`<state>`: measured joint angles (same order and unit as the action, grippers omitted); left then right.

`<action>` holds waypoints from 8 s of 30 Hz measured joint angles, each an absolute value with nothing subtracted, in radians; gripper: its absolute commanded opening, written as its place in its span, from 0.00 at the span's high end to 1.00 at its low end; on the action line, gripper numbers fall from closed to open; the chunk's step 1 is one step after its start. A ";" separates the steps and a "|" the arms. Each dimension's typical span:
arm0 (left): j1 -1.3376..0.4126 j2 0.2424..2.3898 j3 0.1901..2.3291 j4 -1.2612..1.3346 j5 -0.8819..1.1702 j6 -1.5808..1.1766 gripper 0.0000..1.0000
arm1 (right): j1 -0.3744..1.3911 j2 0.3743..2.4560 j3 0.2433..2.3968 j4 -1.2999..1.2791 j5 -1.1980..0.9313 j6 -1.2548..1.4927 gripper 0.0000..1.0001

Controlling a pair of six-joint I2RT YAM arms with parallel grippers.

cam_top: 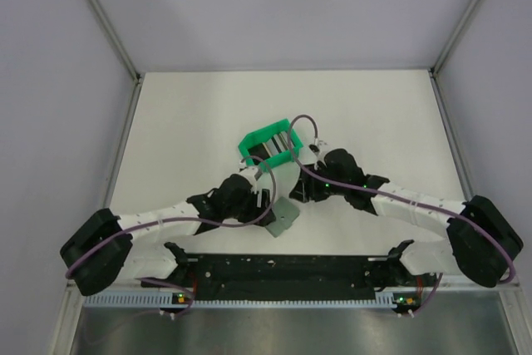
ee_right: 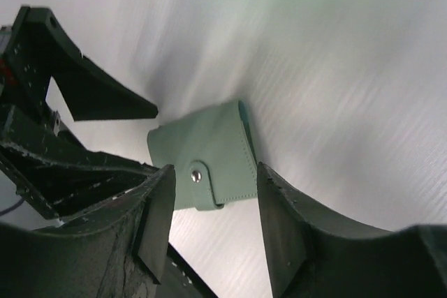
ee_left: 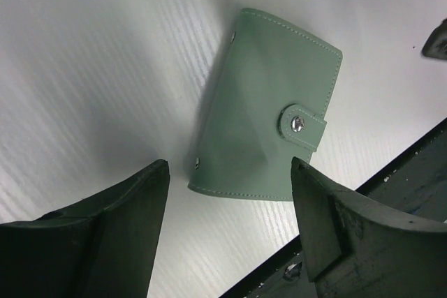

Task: Put the credit cards into the card holder
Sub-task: Open the card holder at the center of the board, then move the storage box to the center of the board.

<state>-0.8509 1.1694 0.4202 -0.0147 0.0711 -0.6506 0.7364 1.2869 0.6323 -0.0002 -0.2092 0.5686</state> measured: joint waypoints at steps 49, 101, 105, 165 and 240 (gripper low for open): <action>-0.839 1.360 0.480 0.080 0.121 -0.624 0.94 | 0.751 1.527 0.455 0.385 -0.576 0.684 0.67; -0.838 1.368 0.488 0.061 0.038 -0.802 0.97 | 0.842 1.547 0.321 0.668 -0.706 0.549 0.78; -0.838 1.325 0.464 0.039 0.007 -0.814 0.96 | 0.844 1.499 0.320 0.576 -0.725 0.530 0.73; -0.806 1.148 0.484 -0.253 -0.054 -0.849 0.78 | 0.780 1.570 0.916 -0.193 -0.135 0.855 0.35; -0.545 1.063 0.702 -0.490 -0.044 -0.678 0.02 | 0.398 1.604 1.061 -0.523 0.047 -0.173 0.81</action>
